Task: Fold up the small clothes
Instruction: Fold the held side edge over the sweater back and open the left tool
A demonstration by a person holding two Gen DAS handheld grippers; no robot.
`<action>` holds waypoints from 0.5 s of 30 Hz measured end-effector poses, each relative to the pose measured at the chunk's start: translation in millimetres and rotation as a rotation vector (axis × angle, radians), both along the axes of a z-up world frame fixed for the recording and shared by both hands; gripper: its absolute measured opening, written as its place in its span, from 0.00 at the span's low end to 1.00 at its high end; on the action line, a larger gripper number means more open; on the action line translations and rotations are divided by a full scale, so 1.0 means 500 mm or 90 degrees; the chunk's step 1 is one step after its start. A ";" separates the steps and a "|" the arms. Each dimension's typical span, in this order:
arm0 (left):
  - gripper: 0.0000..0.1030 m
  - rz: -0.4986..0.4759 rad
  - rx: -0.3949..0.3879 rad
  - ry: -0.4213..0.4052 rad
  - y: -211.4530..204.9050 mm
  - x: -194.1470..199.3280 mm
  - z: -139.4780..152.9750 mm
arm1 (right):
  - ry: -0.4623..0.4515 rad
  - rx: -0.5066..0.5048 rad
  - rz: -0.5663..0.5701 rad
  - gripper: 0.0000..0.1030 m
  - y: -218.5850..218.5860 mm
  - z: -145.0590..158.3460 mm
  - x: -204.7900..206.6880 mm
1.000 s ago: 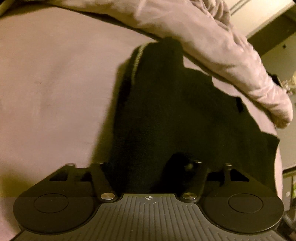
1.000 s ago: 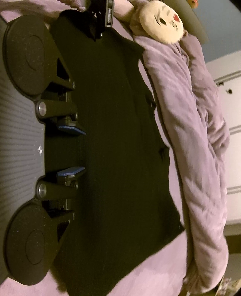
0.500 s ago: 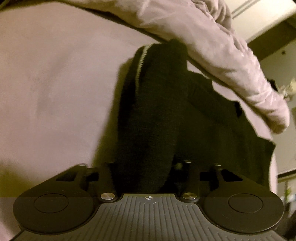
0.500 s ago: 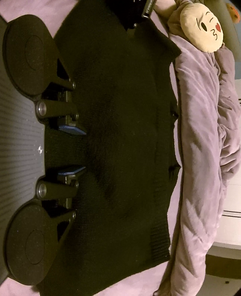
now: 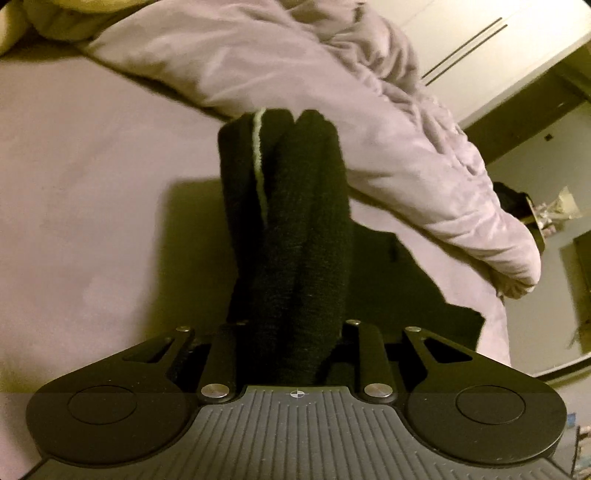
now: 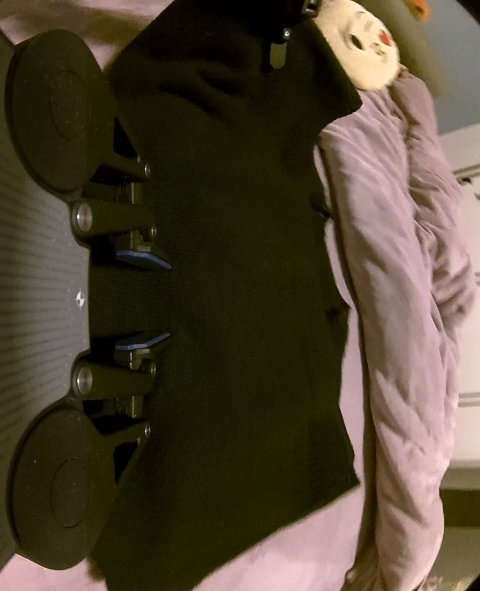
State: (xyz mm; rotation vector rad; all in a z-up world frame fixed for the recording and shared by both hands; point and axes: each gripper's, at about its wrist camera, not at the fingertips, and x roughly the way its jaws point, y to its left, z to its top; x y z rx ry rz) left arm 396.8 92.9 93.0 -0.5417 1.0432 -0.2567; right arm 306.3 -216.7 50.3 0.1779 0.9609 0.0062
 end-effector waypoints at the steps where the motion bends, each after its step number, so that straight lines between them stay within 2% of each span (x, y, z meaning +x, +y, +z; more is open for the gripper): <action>1: 0.25 -0.002 0.002 -0.004 -0.029 -0.004 0.011 | -0.005 -0.003 -0.010 0.38 -0.010 0.007 -0.008; 4: 0.25 -0.011 -0.008 -0.013 -0.110 -0.015 0.019 | -0.014 -0.006 -0.030 0.39 -0.039 0.021 -0.029; 7: 0.25 -0.021 -0.021 0.007 -0.192 -0.018 -0.001 | -0.014 -0.003 -0.051 0.39 -0.068 0.026 -0.045; 12: 0.25 -0.075 0.053 -0.015 -0.326 -0.049 -0.034 | -0.012 -0.004 -0.071 0.39 -0.108 0.028 -0.064; 15: 0.30 -0.106 0.109 -0.029 -0.378 -0.073 -0.064 | -0.009 -0.006 -0.077 0.39 -0.125 0.025 -0.069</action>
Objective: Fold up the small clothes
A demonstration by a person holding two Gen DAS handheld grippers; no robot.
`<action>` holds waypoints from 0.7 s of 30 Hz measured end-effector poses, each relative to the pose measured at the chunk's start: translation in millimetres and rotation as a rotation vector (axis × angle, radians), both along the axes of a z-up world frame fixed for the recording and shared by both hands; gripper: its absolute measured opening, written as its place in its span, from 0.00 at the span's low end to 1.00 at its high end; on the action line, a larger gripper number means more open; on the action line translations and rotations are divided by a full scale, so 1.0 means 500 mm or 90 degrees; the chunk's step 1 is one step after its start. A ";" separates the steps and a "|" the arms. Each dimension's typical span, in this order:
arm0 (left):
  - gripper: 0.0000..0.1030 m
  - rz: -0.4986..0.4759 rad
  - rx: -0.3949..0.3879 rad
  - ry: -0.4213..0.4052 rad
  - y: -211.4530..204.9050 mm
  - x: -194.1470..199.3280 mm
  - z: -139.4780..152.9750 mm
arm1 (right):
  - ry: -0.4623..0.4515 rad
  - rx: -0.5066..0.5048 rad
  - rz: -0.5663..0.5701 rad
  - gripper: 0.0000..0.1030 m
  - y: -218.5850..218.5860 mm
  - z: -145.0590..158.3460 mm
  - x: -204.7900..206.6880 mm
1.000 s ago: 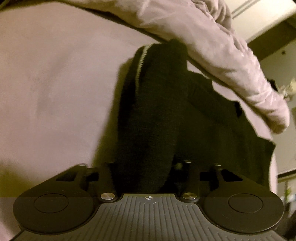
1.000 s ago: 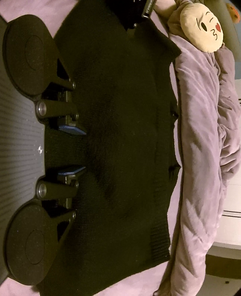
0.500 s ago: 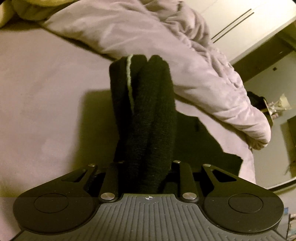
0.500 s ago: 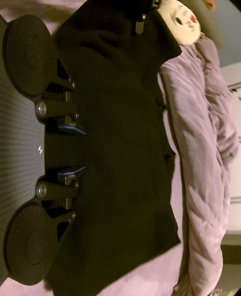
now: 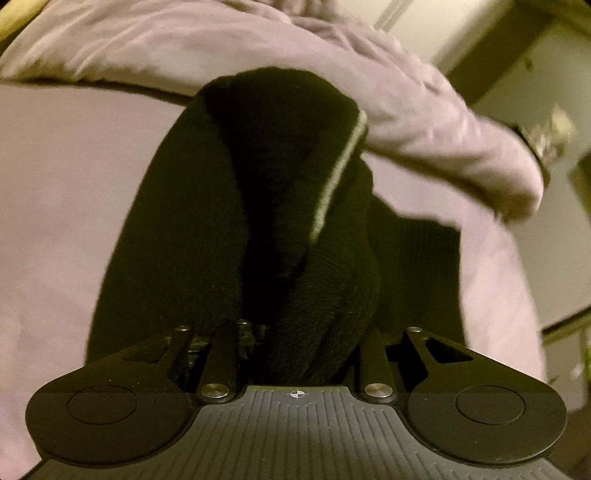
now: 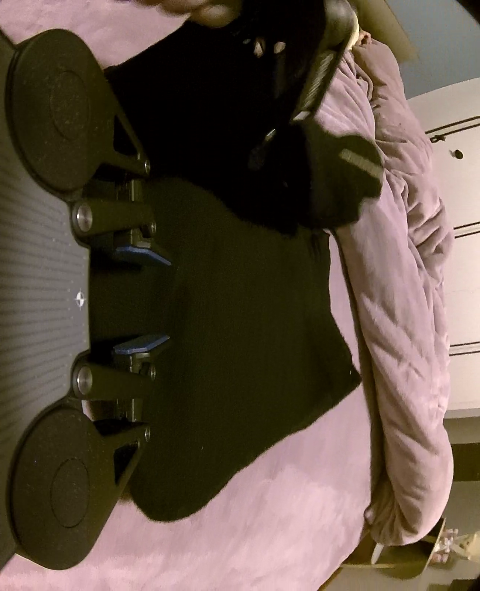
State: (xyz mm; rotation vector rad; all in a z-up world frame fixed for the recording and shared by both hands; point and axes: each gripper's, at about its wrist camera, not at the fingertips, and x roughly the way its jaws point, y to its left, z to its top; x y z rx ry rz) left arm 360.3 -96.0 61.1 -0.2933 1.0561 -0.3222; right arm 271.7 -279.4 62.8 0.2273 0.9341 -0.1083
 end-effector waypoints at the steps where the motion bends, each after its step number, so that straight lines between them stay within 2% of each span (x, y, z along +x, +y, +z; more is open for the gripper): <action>1: 0.32 -0.005 0.014 0.000 -0.011 -0.004 -0.013 | 0.002 0.000 -0.003 0.39 -0.004 -0.002 0.001; 2: 0.37 -0.014 0.023 -0.001 -0.020 -0.007 -0.026 | 0.005 0.001 -0.006 0.39 -0.007 -0.004 0.000; 4: 0.58 -0.044 0.031 -0.022 -0.029 -0.013 -0.034 | 0.009 0.005 -0.013 0.39 -0.015 -0.006 -0.001; 7: 0.72 -0.089 0.041 -0.032 -0.026 -0.029 -0.001 | 0.006 0.012 -0.017 0.40 -0.020 -0.005 -0.001; 9: 0.76 -0.102 0.008 -0.039 0.002 -0.049 0.032 | 0.003 0.012 -0.016 0.41 -0.022 -0.005 -0.001; 10: 0.77 -0.104 -0.026 -0.034 0.024 -0.062 0.050 | 0.003 0.012 -0.015 0.41 -0.023 -0.005 0.000; 12: 0.80 -0.083 -0.068 -0.025 0.065 -0.080 0.068 | 0.006 0.014 -0.014 0.41 -0.022 -0.006 -0.004; 13: 0.80 -0.064 -0.070 -0.025 0.081 -0.090 0.074 | 0.007 0.015 -0.015 0.41 -0.018 -0.004 -0.008; 15: 0.80 -0.026 -0.050 -0.022 0.122 -0.106 0.073 | 0.009 0.019 -0.014 0.41 -0.015 -0.004 -0.006; 19: 0.78 0.073 0.029 0.003 0.201 -0.105 0.034 | 0.005 0.030 -0.017 0.43 -0.006 0.001 -0.001; 21: 0.78 0.102 0.032 0.023 0.231 -0.098 0.013 | 0.002 0.029 -0.016 0.43 0.001 0.005 0.003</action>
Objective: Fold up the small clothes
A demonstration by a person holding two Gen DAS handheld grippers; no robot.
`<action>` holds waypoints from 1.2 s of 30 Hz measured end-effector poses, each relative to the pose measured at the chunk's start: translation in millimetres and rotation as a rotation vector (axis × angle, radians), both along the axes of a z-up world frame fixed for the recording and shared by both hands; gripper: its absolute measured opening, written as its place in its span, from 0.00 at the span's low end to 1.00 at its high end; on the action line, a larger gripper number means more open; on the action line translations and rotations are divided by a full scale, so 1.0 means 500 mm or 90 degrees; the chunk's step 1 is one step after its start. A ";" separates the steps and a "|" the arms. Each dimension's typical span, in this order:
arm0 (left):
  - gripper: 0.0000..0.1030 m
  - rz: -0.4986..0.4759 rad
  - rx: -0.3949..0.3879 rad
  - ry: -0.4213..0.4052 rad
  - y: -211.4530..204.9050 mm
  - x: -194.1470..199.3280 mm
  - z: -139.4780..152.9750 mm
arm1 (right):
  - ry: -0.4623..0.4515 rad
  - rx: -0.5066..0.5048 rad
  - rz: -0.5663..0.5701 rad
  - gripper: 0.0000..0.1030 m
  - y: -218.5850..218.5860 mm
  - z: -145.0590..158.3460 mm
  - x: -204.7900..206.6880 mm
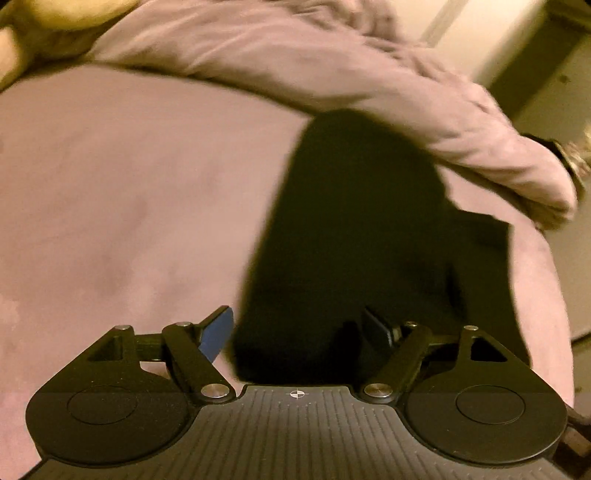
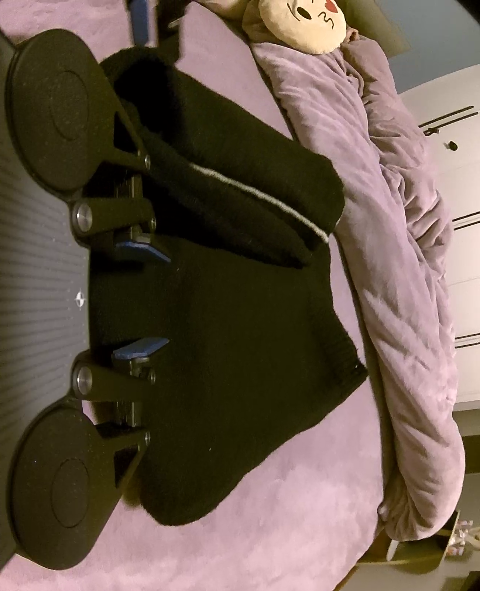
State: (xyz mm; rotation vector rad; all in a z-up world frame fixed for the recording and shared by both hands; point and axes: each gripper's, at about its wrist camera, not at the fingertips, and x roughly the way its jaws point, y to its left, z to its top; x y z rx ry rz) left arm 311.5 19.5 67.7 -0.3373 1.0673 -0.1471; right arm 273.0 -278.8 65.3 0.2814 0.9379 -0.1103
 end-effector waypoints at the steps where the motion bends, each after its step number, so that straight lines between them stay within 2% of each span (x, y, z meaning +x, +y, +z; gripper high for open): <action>1: 0.77 0.020 -0.007 0.013 0.016 0.006 -0.013 | -0.003 0.000 0.001 0.43 0.003 0.002 0.002; 5: 0.79 0.052 -0.039 0.041 0.040 0.024 -0.053 | -0.011 -0.001 0.003 0.44 0.014 0.013 0.007; 10: 0.78 0.000 -0.041 0.056 -0.019 0.035 -0.075 | -0.024 0.027 -0.013 0.48 0.008 0.031 0.015; 13: 0.78 -0.036 0.002 0.041 -0.051 0.033 -0.078 | -0.027 0.082 -0.026 0.49 -0.004 0.032 0.022; 16: 0.78 -0.049 0.008 0.033 -0.061 0.017 -0.076 | -0.018 0.146 -0.023 0.50 -0.007 0.019 0.036; 20: 0.78 -0.076 0.037 0.013 -0.077 0.007 -0.076 | 0.005 0.238 0.012 0.64 0.001 -0.005 0.072; 25: 0.78 -0.070 0.021 0.020 -0.067 0.004 -0.075 | 0.027 0.281 0.039 0.66 0.027 -0.041 0.131; 26: 0.78 -0.070 0.019 0.020 -0.065 0.002 -0.074 | 0.025 0.279 0.050 0.57 0.034 -0.045 0.141; 27: 0.78 -0.071 0.018 0.020 -0.062 0.001 -0.072 | 0.019 0.269 0.061 0.34 0.042 -0.046 0.148; 28: 0.78 -0.070 0.017 0.019 -0.059 -0.001 -0.071 | 0.015 0.261 0.070 0.28 0.046 -0.047 0.153; 30: 0.78 -0.063 0.002 0.023 -0.047 -0.006 -0.067 | 0.012 0.260 0.078 0.28 0.048 -0.051 0.161; 31: 0.78 -0.057 -0.006 0.025 -0.040 -0.010 -0.065 | 0.015 0.263 0.079 0.29 0.047 -0.054 0.164; 33: 0.78 -0.048 -0.015 0.028 -0.025 -0.016 -0.061 | 0.024 0.278 0.073 0.42 0.041 -0.060 0.169; 36: 0.79 -0.031 -0.015 0.030 -0.002 -0.025 -0.055 | 0.040 0.312 0.069 0.54 0.042 -0.071 0.183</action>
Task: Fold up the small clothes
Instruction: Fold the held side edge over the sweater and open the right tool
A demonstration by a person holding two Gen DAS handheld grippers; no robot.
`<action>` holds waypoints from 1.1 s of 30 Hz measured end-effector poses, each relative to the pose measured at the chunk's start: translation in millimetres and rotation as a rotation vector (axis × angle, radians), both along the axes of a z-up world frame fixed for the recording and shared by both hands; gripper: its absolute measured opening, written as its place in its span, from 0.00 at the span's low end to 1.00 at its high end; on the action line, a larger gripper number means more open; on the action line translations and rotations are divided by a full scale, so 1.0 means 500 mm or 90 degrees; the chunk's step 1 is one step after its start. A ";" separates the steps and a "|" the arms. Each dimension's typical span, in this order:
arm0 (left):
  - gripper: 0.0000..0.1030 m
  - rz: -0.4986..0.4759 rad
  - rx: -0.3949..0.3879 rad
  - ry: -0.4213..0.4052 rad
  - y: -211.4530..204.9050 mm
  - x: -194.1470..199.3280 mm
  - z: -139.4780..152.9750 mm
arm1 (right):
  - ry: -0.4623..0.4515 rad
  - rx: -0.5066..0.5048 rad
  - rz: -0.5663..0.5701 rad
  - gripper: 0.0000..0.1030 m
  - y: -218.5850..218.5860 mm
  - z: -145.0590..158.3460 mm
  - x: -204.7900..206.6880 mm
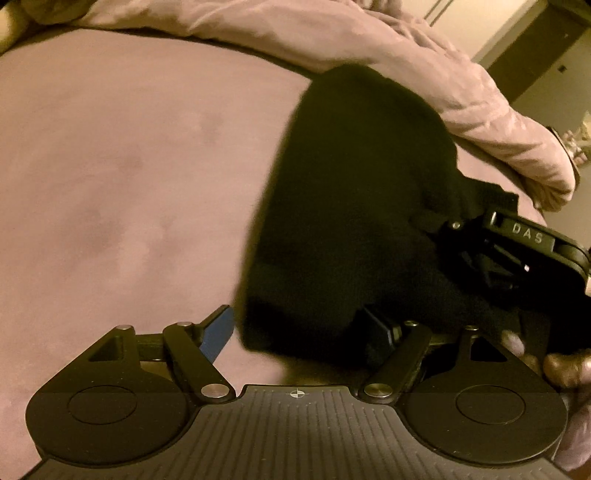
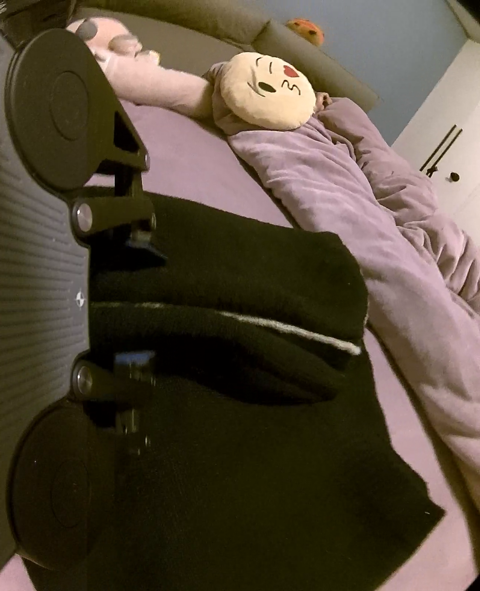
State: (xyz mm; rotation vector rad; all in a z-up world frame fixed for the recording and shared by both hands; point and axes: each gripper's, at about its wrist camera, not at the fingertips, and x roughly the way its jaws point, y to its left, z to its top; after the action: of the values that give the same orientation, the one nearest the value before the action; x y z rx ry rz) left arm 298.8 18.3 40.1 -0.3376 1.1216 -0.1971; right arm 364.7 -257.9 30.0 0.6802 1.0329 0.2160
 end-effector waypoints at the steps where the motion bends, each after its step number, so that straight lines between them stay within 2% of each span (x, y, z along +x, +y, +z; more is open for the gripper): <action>1: 0.79 0.005 0.001 0.003 0.008 -0.002 0.001 | 0.004 0.003 0.005 0.57 0.004 -0.002 0.007; 2: 0.79 0.010 0.000 0.007 0.014 -0.004 0.001 | 0.006 0.006 0.010 0.60 0.008 -0.003 0.013; 4: 0.79 0.018 -0.005 0.011 0.025 -0.005 0.001 | 0.005 0.009 0.018 0.61 0.015 -0.004 0.022; 5: 0.79 0.021 -0.004 0.013 0.028 -0.005 0.001 | 0.002 0.001 0.022 0.56 0.021 -0.004 0.026; 6: 0.79 0.023 -0.002 0.014 0.029 -0.006 0.001 | 0.000 -0.015 0.027 0.40 0.028 -0.002 0.030; 8: 0.79 0.030 -0.001 0.015 0.029 -0.007 0.004 | -0.016 -0.062 0.048 0.25 0.040 0.009 0.032; 12: 0.79 0.043 0.000 0.008 0.032 -0.006 0.014 | -0.127 -0.217 0.117 0.20 0.078 0.089 0.021; 15: 0.79 0.041 -0.002 0.003 0.029 -0.005 0.022 | -0.181 -0.264 0.110 0.20 0.058 0.143 0.011; 18: 0.79 0.027 0.000 -0.004 0.015 -0.003 0.028 | -0.218 -0.352 0.094 0.19 0.024 0.182 -0.008; 21: 0.79 0.013 -0.002 -0.007 -0.006 -0.001 0.027 | -0.213 -0.426 0.069 0.20 -0.024 0.189 -0.025; 24: 0.79 -0.004 -0.010 -0.004 -0.031 0.003 0.021 | -0.182 -0.504 0.059 0.20 -0.076 0.163 -0.047; 28: 0.79 -0.044 -0.006 -0.001 -0.075 0.011 0.006 | -0.107 -0.526 0.046 0.23 -0.130 0.084 -0.058; 30: 0.79 -0.056 0.000 0.008 -0.092 0.018 -0.004 | -0.081 -0.514 0.058 0.28 -0.142 0.045 -0.054; 31: 0.79 -0.059 0.001 0.007 -0.098 0.020 -0.006 | -0.085 -0.508 0.049 0.32 -0.148 0.045 -0.055; 33: 0.79 -0.059 0.002 0.005 -0.101 0.024 -0.005 | -0.096 -0.498 0.023 0.45 -0.158 0.067 -0.061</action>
State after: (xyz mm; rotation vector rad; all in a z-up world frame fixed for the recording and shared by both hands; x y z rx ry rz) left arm 310.9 -32.1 37.8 -0.2833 1.1466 -0.2759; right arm 334.3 -336.8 63.6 -0.0643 0.8896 -0.1103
